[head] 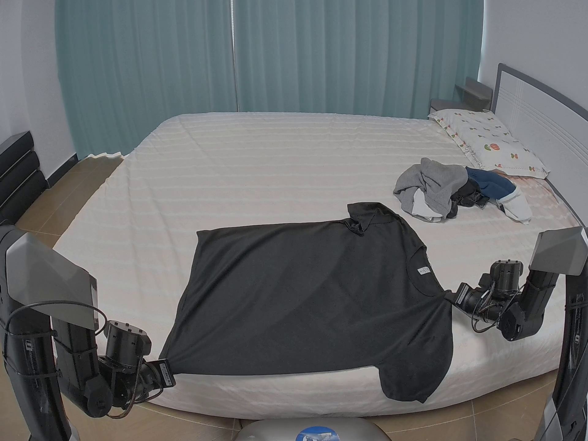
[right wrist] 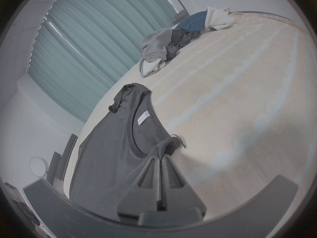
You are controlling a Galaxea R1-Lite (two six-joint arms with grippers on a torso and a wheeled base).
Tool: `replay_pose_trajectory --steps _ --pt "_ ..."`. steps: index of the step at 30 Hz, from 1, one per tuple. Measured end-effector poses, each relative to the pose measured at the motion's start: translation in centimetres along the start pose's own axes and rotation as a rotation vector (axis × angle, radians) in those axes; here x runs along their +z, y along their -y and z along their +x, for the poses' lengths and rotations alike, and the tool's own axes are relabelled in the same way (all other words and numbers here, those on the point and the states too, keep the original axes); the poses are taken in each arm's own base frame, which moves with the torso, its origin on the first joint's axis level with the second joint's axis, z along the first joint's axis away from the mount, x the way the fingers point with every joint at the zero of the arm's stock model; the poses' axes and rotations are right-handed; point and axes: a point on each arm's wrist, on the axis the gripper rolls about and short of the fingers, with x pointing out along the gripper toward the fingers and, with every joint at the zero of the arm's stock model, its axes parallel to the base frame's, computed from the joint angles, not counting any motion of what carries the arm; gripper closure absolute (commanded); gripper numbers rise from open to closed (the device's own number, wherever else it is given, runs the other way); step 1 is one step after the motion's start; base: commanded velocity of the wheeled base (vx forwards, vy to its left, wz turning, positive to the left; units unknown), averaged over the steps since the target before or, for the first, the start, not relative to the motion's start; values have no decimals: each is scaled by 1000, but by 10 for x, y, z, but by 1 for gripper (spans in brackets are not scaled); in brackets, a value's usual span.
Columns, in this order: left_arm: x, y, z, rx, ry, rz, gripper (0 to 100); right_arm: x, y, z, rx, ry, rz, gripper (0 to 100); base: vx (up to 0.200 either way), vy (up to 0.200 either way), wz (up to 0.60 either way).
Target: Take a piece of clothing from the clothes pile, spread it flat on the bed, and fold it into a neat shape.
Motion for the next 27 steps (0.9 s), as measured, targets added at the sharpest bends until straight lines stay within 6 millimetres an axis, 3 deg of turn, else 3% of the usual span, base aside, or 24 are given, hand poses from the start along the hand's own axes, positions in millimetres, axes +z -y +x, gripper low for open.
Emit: replay_pose_trajectory --steps 5,6,14,21,27 --pt "1 1 0 -3 4 -1 100 6 -2 3 5 26 -6 100 0 0 0" --pt "1 1 0 -3 4 -2 100 6 -2 4 5 32 -7 0 0 0 0" --pt "1 1 1 -6 8 -17 100 5 1 -2 40 96 -26 0 0 0 0" --pt "0 2 0 -8 8 -18 100 -15 17 -36 30 17 -1 0 0 0 0" --pt "0 2 0 -10 9 -17 100 -37 18 -73 74 -90 -23 0 0 0 0"
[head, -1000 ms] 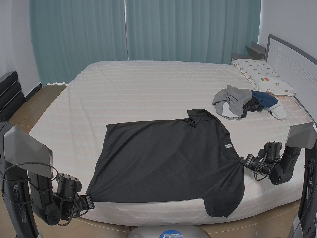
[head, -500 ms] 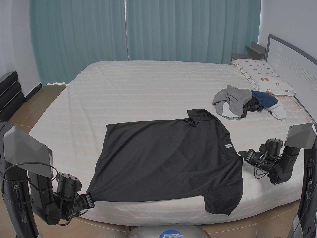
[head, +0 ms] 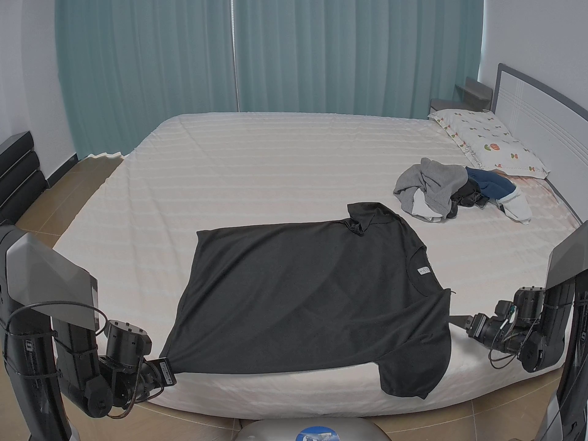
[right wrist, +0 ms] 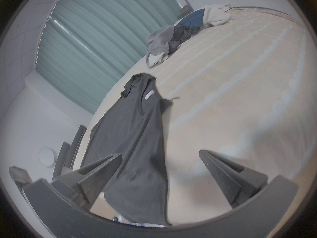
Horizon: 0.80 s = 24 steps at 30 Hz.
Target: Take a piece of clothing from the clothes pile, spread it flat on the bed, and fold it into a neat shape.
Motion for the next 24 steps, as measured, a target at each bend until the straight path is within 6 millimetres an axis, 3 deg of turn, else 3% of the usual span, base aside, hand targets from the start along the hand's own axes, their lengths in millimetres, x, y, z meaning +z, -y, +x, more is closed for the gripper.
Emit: replay_pose_trajectory --steps 8,24 --pt "0 0 -1 -2 3 -1 100 -36 -7 -27 33 -178 -126 0 0 0 0" --pt "1 1 -1 -3 4 -4 100 -51 -21 -19 73 -252 -127 0 0 0 0"
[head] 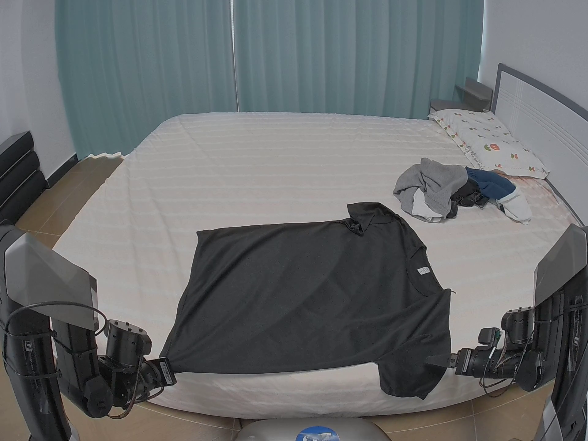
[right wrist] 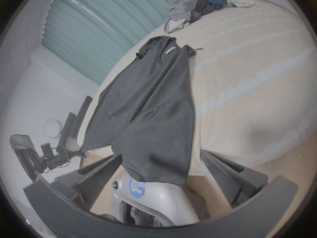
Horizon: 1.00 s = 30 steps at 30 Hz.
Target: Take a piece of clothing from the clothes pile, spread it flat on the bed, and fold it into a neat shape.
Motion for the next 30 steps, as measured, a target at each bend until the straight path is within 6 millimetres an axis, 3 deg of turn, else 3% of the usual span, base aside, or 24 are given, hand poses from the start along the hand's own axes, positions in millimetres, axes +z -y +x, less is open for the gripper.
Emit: replay_pose_trajectory --steps 5,6,30 --pt "0 0 0 1 0 -1 100 1 -2 3 5 5 0 0 0 0 0" --pt "0 0 0 1 0 -1 100 2 -2 3 4 6 -1 100 0 0 0" --pt "0 0 0 1 0 -1 100 2 2 -19 -76 45 21 100 0 0 0"
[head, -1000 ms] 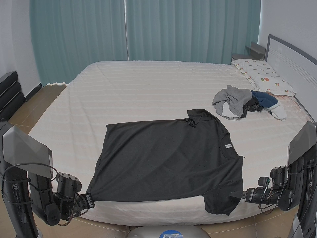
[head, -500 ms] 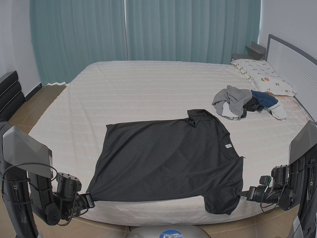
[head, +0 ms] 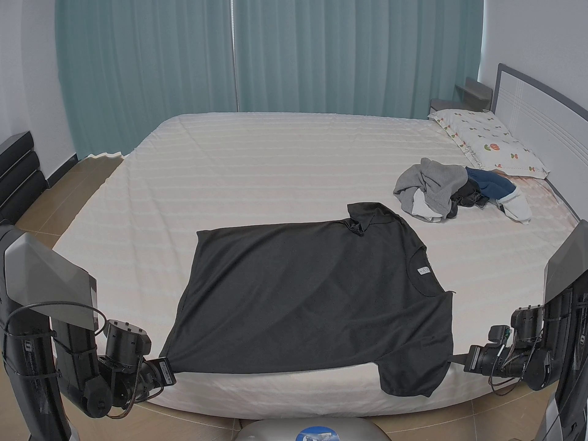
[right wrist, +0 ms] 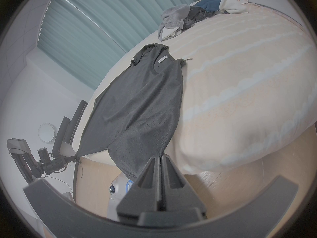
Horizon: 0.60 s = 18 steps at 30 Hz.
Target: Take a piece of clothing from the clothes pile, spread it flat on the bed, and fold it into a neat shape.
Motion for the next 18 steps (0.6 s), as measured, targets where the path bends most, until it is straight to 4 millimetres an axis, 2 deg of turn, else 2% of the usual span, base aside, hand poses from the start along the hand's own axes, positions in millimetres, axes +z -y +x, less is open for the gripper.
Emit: replay_pose_trajectory --steps 6,12,18 --pt "-1 -1 -2 5 -2 11 100 3 6 -5 -22 17 9 100 0 0 0" --pt "0 -3 -7 -6 32 28 100 -9 10 -9 -67 -98 20 100 0 0 0" --pt "0 -5 -9 3 42 48 100 -13 6 -20 -90 -172 35 100 0 0 0"
